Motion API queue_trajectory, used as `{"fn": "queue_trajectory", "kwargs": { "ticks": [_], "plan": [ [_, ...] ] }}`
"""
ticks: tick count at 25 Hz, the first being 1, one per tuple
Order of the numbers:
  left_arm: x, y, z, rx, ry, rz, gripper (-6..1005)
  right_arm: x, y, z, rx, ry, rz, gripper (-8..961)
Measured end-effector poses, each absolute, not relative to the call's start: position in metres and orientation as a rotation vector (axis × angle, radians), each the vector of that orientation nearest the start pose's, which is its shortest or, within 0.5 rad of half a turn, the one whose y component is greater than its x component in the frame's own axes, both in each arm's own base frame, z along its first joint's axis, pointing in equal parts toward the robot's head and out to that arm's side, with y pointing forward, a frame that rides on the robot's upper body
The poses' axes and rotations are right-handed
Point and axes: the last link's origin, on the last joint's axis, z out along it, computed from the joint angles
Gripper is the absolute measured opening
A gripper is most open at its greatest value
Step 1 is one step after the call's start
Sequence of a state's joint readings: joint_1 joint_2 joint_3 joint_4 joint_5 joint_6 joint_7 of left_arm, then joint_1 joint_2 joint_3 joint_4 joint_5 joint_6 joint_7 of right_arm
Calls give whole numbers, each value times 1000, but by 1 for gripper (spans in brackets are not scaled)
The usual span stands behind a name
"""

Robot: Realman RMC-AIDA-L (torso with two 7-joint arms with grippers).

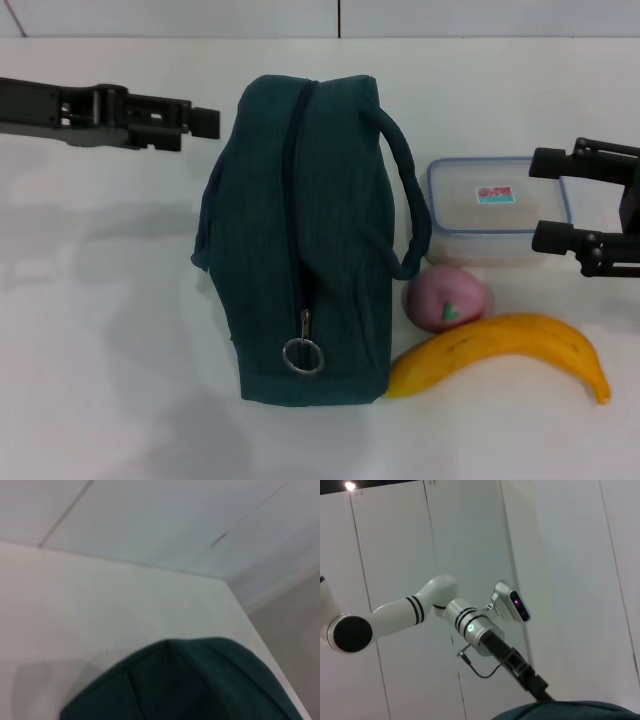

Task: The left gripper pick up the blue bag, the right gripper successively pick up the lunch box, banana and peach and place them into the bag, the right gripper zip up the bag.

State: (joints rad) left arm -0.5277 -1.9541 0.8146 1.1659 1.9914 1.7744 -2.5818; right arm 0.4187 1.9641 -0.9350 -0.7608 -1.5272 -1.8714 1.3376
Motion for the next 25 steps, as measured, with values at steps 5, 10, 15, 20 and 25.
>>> {"fn": "queue_trajectory", "kwargs": {
  "ticks": [5, 10, 15, 20, 25],
  "plan": [
    [-207, 347, 88, -2555, -1691, -469, 849, 229, 297, 59, -2792, 234, 1132, 751],
    [-201, 351, 79, -2579, -1733, -440, 847, 230, 297, 58, -2791, 238, 1134, 751],
    [-196, 353, 76, -2586, -1751, -413, 844, 235, 294, 57, -2783, 255, 1145, 751],
    [-185, 351, 79, -2619, -1789, -424, 842, 237, 291, 56, -2783, 267, 1148, 751],
    [-180, 351, 79, -2627, -1813, -415, 839, 237, 289, 52, -2795, 278, 1149, 750]
  ]
}}
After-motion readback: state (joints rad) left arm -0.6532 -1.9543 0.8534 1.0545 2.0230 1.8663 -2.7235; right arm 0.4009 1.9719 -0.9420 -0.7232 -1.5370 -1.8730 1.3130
